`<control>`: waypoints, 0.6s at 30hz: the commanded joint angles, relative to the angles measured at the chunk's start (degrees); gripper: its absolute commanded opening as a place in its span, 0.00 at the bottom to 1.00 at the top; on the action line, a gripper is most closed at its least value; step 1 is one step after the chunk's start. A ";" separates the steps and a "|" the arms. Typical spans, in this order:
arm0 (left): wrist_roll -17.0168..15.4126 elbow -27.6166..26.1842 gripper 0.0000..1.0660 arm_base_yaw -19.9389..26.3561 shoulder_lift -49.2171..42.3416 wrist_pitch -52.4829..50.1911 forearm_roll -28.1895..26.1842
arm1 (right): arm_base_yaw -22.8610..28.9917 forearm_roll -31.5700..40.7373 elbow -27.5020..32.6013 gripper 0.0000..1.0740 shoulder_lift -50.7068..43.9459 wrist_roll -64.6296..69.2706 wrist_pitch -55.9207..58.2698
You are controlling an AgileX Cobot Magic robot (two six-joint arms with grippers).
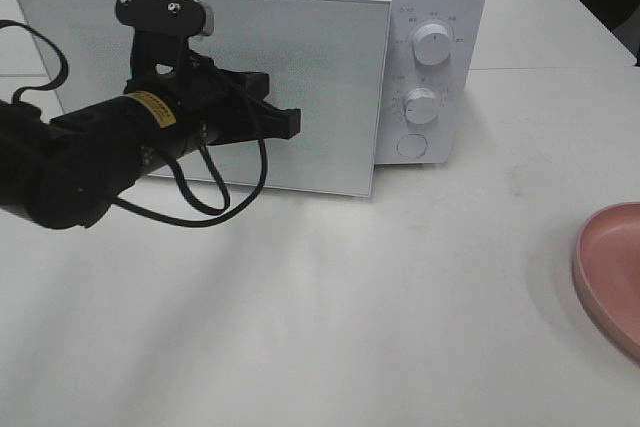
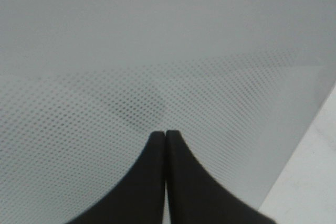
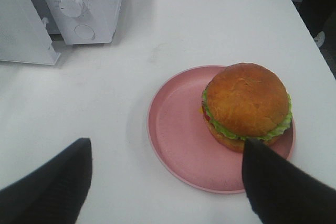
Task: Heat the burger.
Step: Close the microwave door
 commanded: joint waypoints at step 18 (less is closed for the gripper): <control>10.66 -19.19 0.00 -1.38 9.51 9.11 -10.37 | -0.40 -0.17 0.11 0.70 -1.49 -0.23 -0.34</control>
